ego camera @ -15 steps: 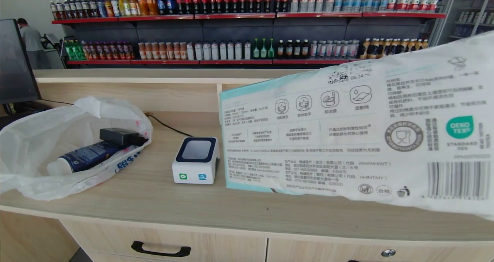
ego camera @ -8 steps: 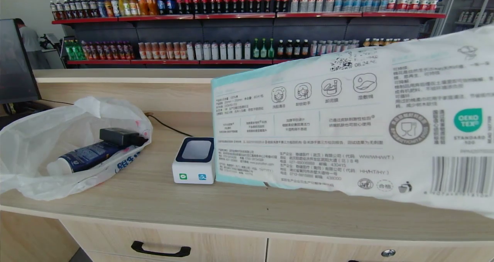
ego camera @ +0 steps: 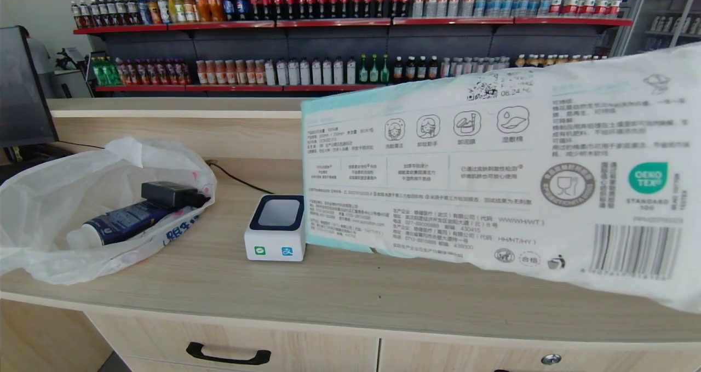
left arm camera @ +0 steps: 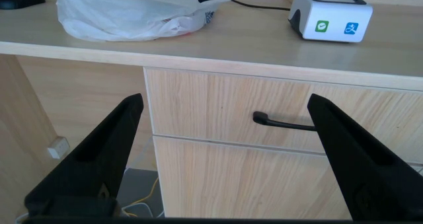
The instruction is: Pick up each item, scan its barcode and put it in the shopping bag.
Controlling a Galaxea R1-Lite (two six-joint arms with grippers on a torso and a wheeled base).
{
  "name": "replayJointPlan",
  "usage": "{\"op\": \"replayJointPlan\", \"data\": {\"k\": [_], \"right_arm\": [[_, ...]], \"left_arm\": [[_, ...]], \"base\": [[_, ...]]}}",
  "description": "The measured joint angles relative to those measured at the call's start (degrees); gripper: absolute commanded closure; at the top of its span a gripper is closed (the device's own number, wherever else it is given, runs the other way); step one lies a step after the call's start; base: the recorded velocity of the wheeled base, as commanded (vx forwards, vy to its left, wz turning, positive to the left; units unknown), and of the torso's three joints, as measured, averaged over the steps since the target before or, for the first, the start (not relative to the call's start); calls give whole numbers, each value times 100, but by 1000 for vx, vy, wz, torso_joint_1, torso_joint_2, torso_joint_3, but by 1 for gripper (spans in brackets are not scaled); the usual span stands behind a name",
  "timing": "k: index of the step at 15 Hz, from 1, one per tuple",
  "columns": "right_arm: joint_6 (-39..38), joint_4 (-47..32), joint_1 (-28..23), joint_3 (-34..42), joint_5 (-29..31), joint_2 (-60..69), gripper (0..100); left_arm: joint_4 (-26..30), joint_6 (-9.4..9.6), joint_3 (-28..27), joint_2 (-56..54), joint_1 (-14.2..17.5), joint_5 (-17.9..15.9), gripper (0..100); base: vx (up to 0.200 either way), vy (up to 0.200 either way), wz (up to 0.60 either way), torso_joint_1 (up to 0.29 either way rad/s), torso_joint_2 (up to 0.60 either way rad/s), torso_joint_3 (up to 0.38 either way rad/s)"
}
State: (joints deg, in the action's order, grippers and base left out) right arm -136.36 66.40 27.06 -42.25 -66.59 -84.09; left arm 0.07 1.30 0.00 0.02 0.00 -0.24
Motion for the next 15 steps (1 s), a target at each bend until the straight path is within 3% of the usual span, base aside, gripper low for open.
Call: {"op": "replayJointPlan", "data": {"k": [4, 6, 10, 13, 15], "right_arm": [[411, 1079, -466, 446, -91, 94, 100], [1273, 1139, -631, 422, -101, 102, 100], [4246, 1185, -1484, 422, -485, 116, 100], [7253, 1187, -1888, 907, -617, 11, 100], [8822, 1182, -2120, 1213, -633, -254, 100]], "left_arm": [[2, 2, 0, 0, 0, -2, 0], [2, 2, 0, 0, 0, 0, 0], [2, 2, 0, 0, 0, 0, 0], [2, 2, 0, 0, 0, 0, 0], [2, 2, 0, 0, 0, -2, 0]], "base": [[0, 0, 0, 0, 0, 0], [0, 0, 0, 0, 0, 0], [0, 0, 0, 0, 0, 0], [0, 0, 0, 0, 0, 0], [0, 0, 0, 0, 0, 0]]}}
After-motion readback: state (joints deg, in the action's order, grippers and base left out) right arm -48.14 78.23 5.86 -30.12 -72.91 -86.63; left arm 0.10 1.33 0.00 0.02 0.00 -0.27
